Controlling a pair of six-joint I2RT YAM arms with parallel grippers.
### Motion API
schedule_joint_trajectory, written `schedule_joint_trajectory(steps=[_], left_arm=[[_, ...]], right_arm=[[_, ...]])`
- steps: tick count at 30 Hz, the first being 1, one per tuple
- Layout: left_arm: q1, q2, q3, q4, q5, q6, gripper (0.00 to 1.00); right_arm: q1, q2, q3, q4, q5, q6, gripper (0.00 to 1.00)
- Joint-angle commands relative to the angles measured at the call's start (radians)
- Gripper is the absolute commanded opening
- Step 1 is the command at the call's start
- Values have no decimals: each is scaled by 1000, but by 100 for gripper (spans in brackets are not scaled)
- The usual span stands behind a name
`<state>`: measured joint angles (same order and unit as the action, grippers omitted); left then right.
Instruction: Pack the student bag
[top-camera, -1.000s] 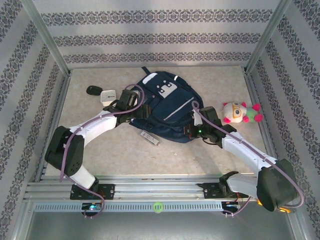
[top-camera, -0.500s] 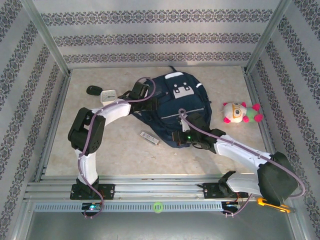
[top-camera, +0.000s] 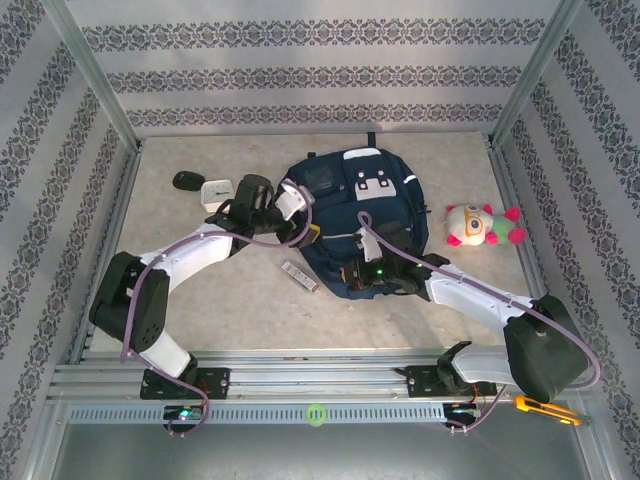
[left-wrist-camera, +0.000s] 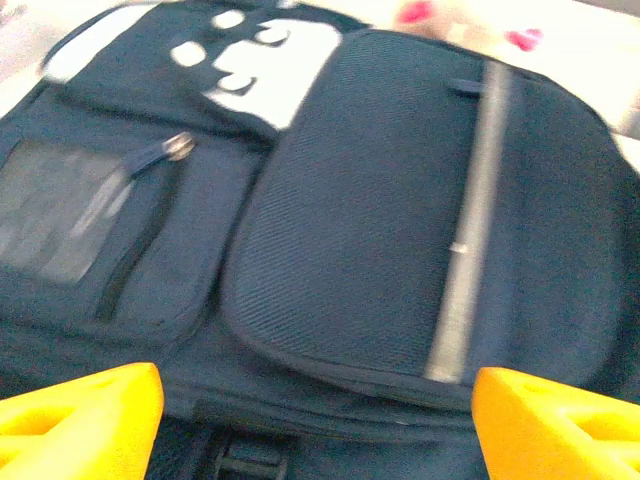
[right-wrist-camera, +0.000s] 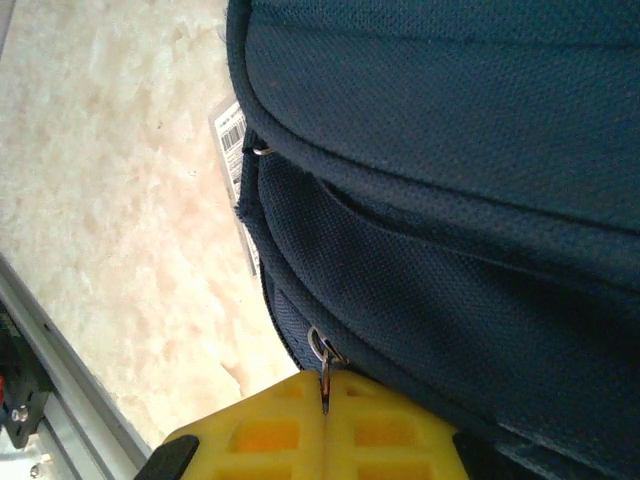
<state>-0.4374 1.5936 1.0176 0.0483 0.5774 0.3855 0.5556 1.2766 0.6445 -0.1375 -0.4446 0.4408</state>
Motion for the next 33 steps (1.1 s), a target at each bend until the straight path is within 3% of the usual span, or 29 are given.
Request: schedule_joint_trajectory(steps=[1, 5, 8, 12, 18, 21, 24, 31, 33], left_arm=[[-42, 5, 16, -156, 185, 419, 81], [-107, 64, 97, -284, 139, 580, 82], [-145, 111, 115, -260, 62, 632, 81], [-159, 163, 99, -136, -8, 620, 65], [-164, 158, 64, -103, -5, 633, 36], [-165, 150, 51, -79, -7, 605, 29], [-172, 107, -26, 15, 48, 475, 0], [-189, 109, -85, 136, 74, 311, 0], [-189, 110, -91, 169, 81, 282, 0]], right_arm=[[-20, -19, 24, 3, -55, -28, 0], [-26, -20, 23, 4, -70, -28, 0], [-29, -16, 21, 0, -72, -30, 0], [-37, -17, 18, -9, -61, -35, 0], [-39, -29, 30, -75, -3, -71, 0], [-39, -28, 32, -87, 14, -80, 0], [-39, -29, 31, -109, 57, -93, 0], [-31, -67, 7, -111, 138, -87, 0], [-29, -78, -4, -106, 150, -77, 4]])
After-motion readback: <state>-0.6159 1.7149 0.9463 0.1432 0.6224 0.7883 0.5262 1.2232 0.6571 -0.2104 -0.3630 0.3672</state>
